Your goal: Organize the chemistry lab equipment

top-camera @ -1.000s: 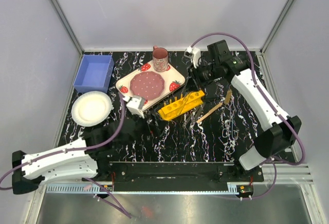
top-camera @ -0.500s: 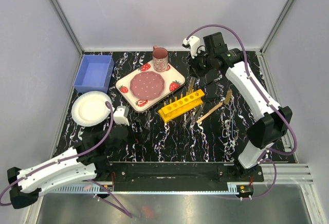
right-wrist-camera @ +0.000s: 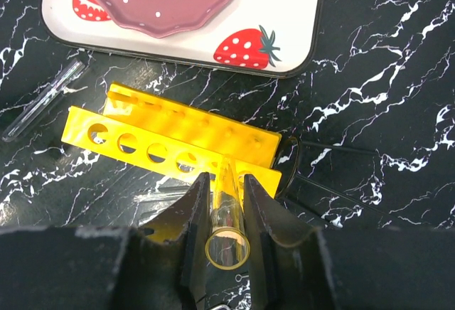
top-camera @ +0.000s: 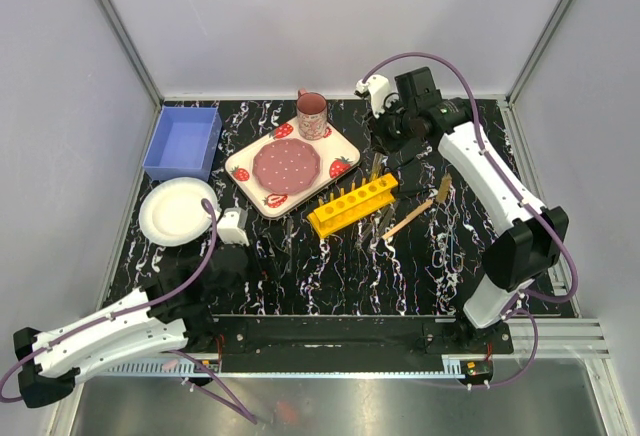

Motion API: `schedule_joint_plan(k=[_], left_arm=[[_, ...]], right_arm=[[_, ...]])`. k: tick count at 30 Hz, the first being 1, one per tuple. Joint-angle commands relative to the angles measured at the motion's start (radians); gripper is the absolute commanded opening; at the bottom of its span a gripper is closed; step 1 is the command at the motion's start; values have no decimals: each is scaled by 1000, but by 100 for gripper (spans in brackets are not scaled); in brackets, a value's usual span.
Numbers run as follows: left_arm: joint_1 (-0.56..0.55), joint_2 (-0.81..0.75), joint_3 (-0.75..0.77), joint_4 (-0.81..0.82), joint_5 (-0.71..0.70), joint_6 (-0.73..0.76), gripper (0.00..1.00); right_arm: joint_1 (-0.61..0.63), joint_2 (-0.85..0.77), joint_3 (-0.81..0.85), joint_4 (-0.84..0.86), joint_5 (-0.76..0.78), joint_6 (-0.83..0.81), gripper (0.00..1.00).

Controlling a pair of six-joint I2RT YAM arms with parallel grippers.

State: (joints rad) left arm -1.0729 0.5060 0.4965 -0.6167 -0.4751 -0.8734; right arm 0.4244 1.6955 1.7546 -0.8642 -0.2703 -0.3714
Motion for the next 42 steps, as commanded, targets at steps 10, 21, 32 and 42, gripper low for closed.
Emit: schedule_joint_plan(k=[10,21,32,42], left_arm=[[5,-6,-18,12,4,-19,99],[4,9,-19,20,3,-18,99],[5,19,-24,29,9,-18,99],[5,9,-36,28,10,-24,99]], right_arm=[[-4,-45,-37,19,9,0,19],[-7,-111,-53,2,-7,9,19],[-9,-82,-77,24,-12,-3,20],[-9,-40,-69,27,-32,0,20]])
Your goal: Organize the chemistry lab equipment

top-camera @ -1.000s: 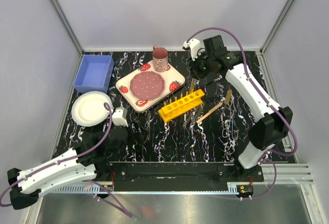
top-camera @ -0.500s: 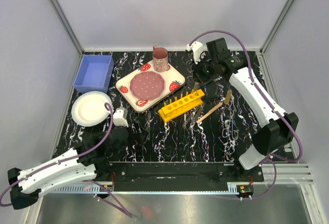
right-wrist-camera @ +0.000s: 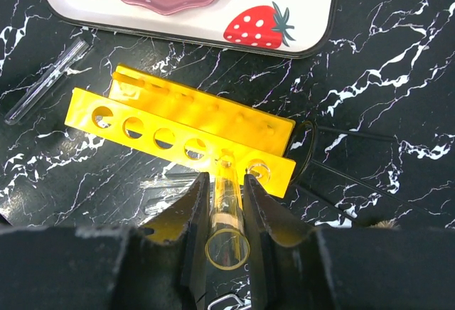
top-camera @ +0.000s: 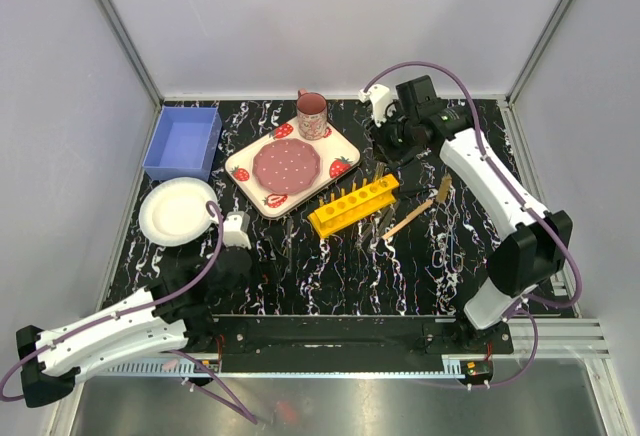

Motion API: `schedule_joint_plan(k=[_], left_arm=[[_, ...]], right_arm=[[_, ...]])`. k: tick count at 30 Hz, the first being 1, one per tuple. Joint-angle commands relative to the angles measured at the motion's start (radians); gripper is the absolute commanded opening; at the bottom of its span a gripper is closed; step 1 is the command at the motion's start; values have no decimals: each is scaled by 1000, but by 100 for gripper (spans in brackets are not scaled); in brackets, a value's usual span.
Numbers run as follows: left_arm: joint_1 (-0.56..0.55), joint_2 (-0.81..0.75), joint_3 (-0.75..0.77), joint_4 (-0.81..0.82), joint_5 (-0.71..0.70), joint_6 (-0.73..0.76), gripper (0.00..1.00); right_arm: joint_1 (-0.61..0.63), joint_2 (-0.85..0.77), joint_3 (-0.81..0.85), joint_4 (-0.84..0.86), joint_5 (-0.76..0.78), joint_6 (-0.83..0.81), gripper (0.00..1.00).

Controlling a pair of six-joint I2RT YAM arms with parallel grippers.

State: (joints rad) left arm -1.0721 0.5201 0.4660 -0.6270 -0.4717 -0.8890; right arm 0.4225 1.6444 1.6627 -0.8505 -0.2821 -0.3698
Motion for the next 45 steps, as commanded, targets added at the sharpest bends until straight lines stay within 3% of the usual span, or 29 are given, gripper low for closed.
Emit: schedule_joint_plan(k=[1,21,38,45], left_arm=[[4,-3,-4,38,7,-8,99],[3,3,-12,39,12,-13,99],[4,21,-24,59,21,-18,99],[15,44,-17,72,33,-1,99]], right_arm=[[-7,12,20,14,-23,-3,20],[-4,5,-188,154,-84,-18,21],[-5,-26,-218,153,-147,-43,35],[-5,-86,-175,93,-174,-55,63]])
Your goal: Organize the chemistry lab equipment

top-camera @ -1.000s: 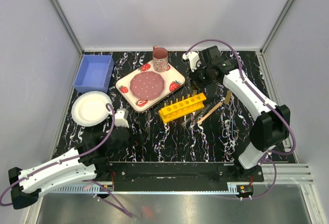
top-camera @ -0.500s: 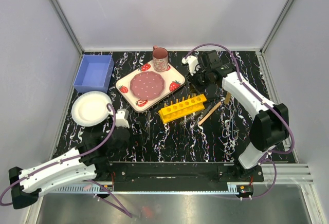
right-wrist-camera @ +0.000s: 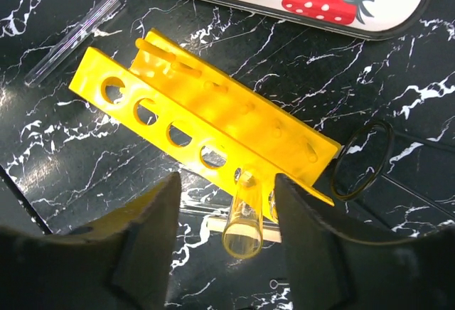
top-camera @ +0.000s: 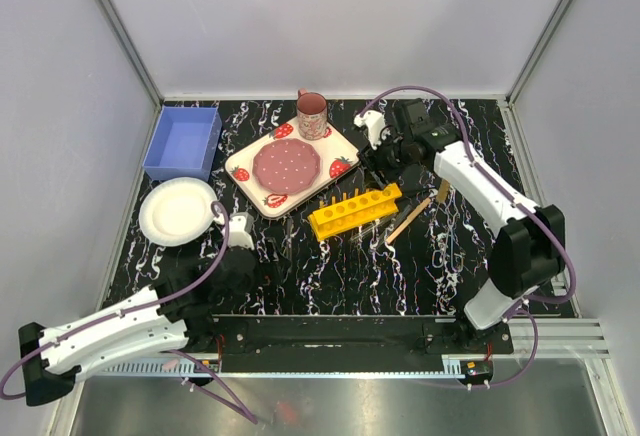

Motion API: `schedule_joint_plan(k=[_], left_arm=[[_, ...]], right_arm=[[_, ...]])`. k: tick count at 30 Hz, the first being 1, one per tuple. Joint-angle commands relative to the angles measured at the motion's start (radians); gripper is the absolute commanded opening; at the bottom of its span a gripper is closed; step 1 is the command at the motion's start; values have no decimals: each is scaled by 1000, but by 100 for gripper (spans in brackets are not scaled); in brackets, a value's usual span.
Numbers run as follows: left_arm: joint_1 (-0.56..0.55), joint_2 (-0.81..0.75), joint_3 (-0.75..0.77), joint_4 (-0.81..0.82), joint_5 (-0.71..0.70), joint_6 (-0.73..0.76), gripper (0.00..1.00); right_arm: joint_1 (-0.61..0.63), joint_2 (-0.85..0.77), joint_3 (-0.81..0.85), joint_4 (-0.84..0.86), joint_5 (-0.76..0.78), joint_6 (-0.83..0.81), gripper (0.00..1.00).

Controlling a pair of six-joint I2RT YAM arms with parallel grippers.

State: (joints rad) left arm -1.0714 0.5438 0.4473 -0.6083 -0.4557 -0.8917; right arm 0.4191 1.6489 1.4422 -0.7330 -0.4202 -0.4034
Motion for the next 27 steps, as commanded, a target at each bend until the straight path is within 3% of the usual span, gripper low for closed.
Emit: schedule_joint_plan(k=[1,2,6,9,13,16,21,27], left_arm=[[31,27,8,62,35,8,99],[42,50,8,70,48,17,99],[126,116,25,114,138,69,99],[206,198,42,145,213,99,99],[283,339,96,148,270,126,99],[287,477,157,122,262,143,99],[286,662,254,82,275,174,91],[284,803,330,41,262,175,80]], right_arm=[[-2,-113,72,-35,-31,-28,67],[-2,-126,86,-48,-26,-38,76],[-6,-198,130,-112,-21,-64,94],[-43,-282,95,-118,-90,-63,100],[-132,-435,-73,-83,-238,-34,100],[-190,-550,-252,26,-278,29,100],[-253,-699,-507,188,-304,136,100],[-333,-745,-615,251,-380,190,100]])
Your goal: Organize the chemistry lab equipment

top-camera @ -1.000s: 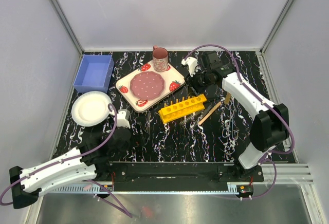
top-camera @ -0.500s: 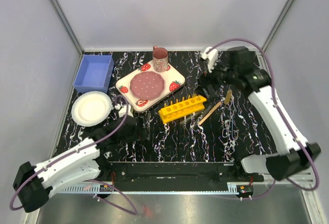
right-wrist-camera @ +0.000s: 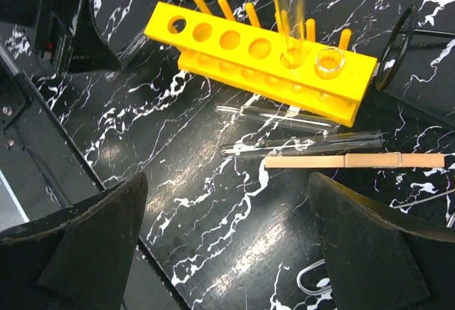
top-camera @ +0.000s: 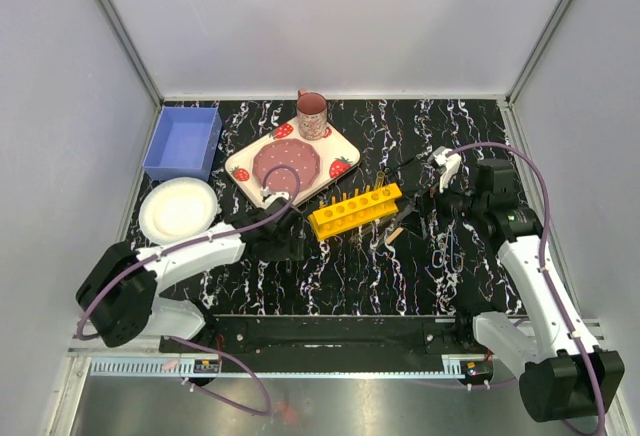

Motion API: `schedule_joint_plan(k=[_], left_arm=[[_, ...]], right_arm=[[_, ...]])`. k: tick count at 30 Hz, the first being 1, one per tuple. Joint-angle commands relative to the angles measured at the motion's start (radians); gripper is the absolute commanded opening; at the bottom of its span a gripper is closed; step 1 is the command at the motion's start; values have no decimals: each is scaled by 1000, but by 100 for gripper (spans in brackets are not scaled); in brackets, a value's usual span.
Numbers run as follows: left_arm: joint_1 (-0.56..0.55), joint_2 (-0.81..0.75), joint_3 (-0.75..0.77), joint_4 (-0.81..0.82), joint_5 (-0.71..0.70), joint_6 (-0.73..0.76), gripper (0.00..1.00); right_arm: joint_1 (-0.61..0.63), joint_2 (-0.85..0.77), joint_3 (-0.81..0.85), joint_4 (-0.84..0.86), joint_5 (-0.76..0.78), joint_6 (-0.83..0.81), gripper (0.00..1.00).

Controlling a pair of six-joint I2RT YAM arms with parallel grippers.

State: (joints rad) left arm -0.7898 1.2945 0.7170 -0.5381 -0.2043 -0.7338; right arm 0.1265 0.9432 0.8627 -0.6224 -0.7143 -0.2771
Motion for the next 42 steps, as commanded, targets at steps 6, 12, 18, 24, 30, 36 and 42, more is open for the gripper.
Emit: schedule_joint_plan(k=[6,12,18,24,30,36,42], left_arm=[[-15,150,111,-54,-1,22,62],[-37,204,140,-62,-20,24,48],[-49,241,145,-59,-27,25,40],[-57,262,141,-39,-26,25,31],[-66,220,99,-20,-29,10,17],[-84,80,21,-17,-18,1,10],[-111,-151,-71,-11,52,20,9]], right_arm=[[-67,-37,-53,148,-103,78,100],[-85,-47,-57,148,-117,84,100],[-94,-52,-60,147,-131,87,100],[-100,-57,-63,147,-158,84,100],[-103,-66,-68,148,-175,81,100],[-105,-72,-67,132,-192,61,100],[-105,-34,47,-84,-292,-131,100]])
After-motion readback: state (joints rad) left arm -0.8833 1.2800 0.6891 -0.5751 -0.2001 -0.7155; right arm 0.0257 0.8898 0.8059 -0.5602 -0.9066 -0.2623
